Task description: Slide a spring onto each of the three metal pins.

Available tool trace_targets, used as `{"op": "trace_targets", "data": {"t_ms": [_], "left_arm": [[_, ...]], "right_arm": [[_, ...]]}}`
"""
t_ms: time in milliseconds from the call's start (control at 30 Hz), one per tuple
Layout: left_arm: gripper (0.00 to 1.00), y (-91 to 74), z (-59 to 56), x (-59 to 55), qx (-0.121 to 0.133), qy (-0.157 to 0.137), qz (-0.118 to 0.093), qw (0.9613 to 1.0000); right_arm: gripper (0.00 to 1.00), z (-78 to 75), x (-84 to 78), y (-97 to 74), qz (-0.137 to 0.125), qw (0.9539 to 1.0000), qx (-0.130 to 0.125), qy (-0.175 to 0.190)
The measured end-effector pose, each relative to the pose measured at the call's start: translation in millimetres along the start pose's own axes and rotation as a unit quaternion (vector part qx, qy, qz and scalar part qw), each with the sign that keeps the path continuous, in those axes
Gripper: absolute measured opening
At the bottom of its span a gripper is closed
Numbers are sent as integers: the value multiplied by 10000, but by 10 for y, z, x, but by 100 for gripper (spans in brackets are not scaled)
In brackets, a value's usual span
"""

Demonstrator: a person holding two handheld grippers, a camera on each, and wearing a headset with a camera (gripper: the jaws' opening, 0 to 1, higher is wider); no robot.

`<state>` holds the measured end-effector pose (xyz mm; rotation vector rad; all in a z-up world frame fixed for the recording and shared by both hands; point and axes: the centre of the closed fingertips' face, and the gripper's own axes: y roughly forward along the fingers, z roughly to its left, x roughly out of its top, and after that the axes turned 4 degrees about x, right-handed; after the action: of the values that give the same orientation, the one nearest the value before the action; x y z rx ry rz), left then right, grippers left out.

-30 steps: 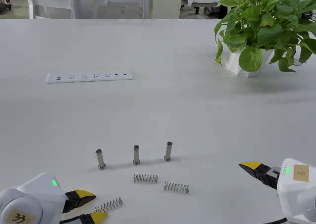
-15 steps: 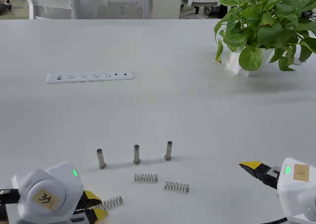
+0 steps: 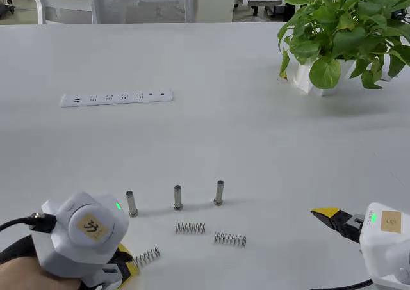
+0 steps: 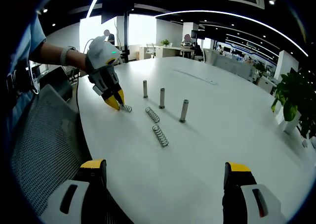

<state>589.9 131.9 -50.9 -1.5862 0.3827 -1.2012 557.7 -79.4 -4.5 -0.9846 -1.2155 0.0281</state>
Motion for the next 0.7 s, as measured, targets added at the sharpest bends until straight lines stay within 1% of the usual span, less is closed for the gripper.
{"op": "trace_targets", "data": {"t_ms": [67, 100, 200, 300, 367, 433, 467, 500, 533, 567, 600, 633, 667, 700], "left_arm": [[7, 1, -9, -6, -3, 70, 143, 9999], [7, -1, -12, -9, -4, 113, 183, 9998], [7, -3, -7, -16, -5, 130, 218, 9997], [7, -7, -3, -20, 6, 68, 182, 9998], [7, -12, 0, -23, 27, 7, 110, 9999], [7, -17, 4, -21, 29, -141, -21, 9999], [7, -16, 2, -11, 25, -339, -114, 9994], [7, -21, 7, -10, 2, -580, -224, 9981], [7, -21, 16, -10, -13, -744, -309, 9967], [7, -25, 24, -10, -45, -1024, -443, 9937], [7, -29, 31, -9, -65, -1240, -550, 9907], [7, -34, 41, -7, -82, -1441, -644, 9874], [7, -34, 53, -8, -134, -1749, -782, 9814], [7, -37, 62, -12, -150, -1916, -873, 9775]], "right_arm": [[99, 4, 2, 2, -5, 10000, 5, 3], [99, 6, 4, 4, -7, 10000, 6, 4], [99, 4, 15, 6, -28, 10000, -2, 12], [99, 4, 23, 7, -48, 10000, -6, 17], [99, 4, 31, 4, -60, 10000, -9, 10], [99, 6, 37, 0, -64, 10000, -5, 37], [99, 6, 40, -1, -69, 10000, -6, 38], [99, 8, 44, 0, -73, 10000, -2, 33], [99, 11, 46, 0, -75, 10000, 4, 34], [99, 16, 54, -1, -85, 10000, 7, 36], [99, 20, 59, -1, -94, 9999, 12, 38], [99, 24, 59, -1, -94, 9999, 19, 50], [99, 32, 59, 1, -100, 9999, 31, 64], [99, 37, 64, 3, -113, 9999, 38, 66]]}}
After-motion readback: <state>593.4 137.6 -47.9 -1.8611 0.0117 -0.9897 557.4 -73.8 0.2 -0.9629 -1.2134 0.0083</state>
